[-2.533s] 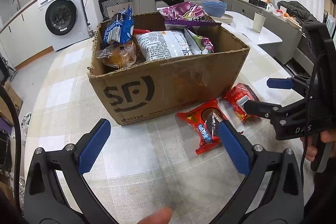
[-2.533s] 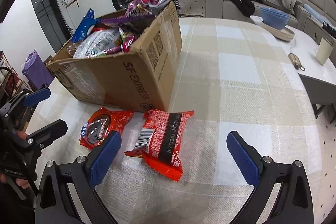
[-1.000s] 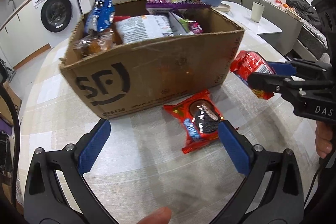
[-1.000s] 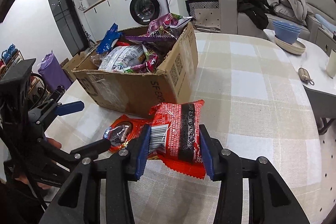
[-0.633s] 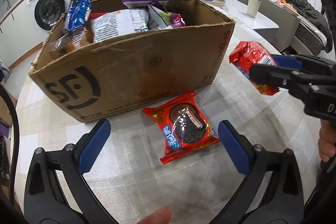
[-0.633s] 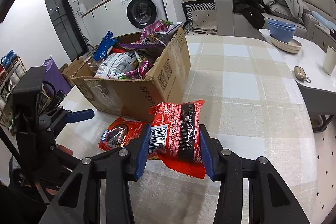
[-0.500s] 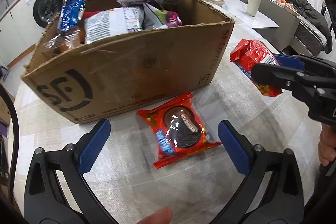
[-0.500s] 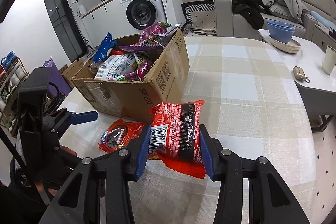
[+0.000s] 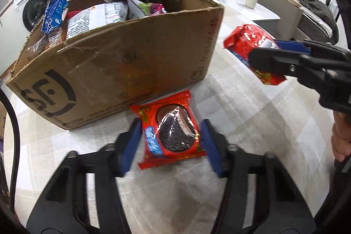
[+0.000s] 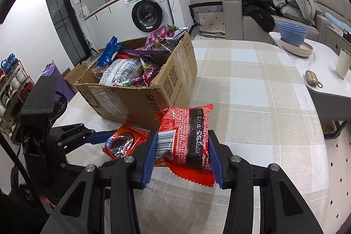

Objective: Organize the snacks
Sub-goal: 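Grasp the red wafer pack with the right tool while the left tool grasps the red cookie pack, then lift the wafer pack with the right tool while the left tool carries the cookie pack over the box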

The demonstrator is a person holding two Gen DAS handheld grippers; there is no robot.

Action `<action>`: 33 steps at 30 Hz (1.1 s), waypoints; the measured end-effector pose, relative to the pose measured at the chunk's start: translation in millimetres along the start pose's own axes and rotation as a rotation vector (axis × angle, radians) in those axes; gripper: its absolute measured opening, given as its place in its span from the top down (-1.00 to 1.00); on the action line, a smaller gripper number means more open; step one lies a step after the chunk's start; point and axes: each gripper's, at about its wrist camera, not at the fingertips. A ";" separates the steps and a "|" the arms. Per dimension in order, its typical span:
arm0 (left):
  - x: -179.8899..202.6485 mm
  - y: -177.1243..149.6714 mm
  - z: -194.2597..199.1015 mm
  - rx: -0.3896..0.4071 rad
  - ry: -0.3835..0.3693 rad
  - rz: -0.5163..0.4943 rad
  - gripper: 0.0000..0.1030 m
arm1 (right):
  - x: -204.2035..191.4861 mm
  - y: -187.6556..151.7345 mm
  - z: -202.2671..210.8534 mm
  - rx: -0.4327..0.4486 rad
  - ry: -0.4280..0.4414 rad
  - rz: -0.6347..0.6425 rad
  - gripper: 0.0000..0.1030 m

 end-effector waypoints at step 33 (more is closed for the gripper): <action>-54.9 7.4 152.1 0.268 0.007 0.067 0.14 | -26.9 21.5 45.0 0.270 0.064 0.014 0.13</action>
Point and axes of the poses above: each gripper's, at about its wrist camera, not at the fingertips, and z roughly against the way its jaws point, x to its right, y to its top, and after that the axes turned 7 degrees about x, right-handed
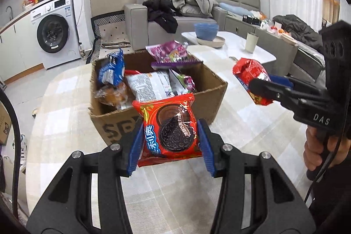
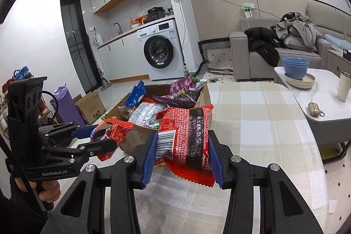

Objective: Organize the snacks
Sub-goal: 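Lift the wafer pack with the right tool while the left tool carries the cookie pack over the box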

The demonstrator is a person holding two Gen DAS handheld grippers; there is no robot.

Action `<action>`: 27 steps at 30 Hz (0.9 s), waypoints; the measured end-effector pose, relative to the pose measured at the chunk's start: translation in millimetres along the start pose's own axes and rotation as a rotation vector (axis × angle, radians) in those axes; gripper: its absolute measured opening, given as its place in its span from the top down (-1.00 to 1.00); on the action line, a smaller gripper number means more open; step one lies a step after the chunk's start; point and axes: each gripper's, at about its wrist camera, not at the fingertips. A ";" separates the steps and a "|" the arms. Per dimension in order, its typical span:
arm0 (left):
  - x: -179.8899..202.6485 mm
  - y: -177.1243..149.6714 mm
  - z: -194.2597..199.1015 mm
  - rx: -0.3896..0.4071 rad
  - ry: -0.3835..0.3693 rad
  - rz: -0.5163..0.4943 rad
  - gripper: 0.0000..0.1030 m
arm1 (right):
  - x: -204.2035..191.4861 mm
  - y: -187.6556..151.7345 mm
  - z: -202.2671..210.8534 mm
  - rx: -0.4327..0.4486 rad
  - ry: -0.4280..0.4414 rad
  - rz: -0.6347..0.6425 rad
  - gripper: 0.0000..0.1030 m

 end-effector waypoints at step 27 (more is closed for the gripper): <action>-21.8 68.9 -45.8 0.054 0.095 0.034 0.14 | -30.9 16.8 -68.7 -0.002 0.027 0.090 0.13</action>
Point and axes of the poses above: each gripper's, at about its wrist camera, not at the fingertips, and z roughly against the way its jaws point, x to its right, y to its top, and after that the axes turned 7 degrees about x, right-handed
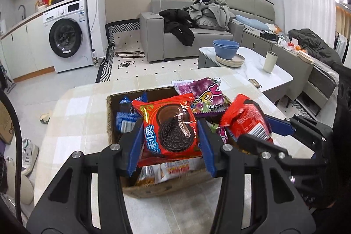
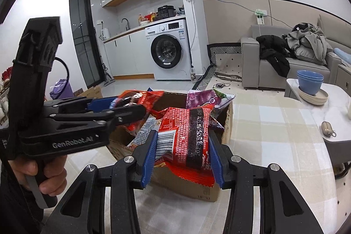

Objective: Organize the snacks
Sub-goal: 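Lift the wafer pack with the right tool while the left tool carries the cookie pack over the box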

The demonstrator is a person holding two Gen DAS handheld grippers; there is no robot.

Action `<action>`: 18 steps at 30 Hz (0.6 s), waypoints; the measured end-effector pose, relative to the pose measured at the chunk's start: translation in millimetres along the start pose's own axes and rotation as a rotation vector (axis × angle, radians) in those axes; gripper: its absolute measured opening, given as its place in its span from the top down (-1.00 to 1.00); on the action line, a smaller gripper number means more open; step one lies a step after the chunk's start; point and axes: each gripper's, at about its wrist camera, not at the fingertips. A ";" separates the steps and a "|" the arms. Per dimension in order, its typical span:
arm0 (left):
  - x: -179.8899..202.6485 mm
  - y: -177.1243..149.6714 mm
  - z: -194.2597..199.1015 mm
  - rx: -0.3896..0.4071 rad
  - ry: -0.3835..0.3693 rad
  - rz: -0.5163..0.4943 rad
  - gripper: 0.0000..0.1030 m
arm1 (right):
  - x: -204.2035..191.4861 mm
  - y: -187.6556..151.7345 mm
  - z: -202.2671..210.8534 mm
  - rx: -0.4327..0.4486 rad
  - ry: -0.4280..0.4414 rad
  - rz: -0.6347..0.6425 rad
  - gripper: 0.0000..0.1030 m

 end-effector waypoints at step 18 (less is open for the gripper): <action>-6.1 -3.7 -70.1 -0.050 0.048 -0.030 0.14 | 1.9 -5.9 -25.0 -0.047 -0.011 0.019 0.13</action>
Point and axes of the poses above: each gripper's, at about its wrist camera, not at the fingertips, and z roughly against the way its jaws point, x to its right, y to its top, and after that the axes turned 7 degrees about x, right-handed
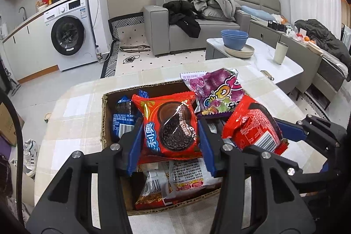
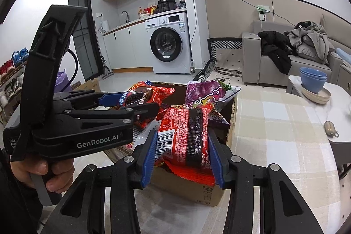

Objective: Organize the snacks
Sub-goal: 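Lift the wafer pack with the right tool while the left tool carries the cookie pack over the box, then open both tools over the box, dropping the cookie and wafer packs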

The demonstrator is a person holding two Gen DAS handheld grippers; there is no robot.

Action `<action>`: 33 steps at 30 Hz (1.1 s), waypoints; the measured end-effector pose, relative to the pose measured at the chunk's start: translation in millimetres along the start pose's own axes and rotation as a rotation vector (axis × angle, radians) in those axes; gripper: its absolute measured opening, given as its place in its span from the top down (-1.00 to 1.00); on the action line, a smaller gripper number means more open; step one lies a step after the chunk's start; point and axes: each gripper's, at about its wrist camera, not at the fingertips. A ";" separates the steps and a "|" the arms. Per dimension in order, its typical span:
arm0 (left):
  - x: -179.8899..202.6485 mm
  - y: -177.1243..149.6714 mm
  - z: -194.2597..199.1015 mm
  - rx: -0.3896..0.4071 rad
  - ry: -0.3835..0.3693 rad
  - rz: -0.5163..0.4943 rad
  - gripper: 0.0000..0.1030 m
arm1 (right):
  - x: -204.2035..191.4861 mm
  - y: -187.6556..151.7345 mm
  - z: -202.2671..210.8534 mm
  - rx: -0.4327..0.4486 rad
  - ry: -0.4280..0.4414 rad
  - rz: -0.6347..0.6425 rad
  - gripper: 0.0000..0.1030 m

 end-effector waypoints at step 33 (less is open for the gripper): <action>-33.1 -26.8 64.1 0.123 -0.015 0.076 -0.98 | 5.4 -1.0 55.2 0.123 0.006 -0.002 -0.99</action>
Point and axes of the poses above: each gripper's, at about its wrist camera, not at the fingertips, and z roughly against the way its jaws point, x to its right, y to its top, and after that the axes turned 7 degrees about x, right-handed
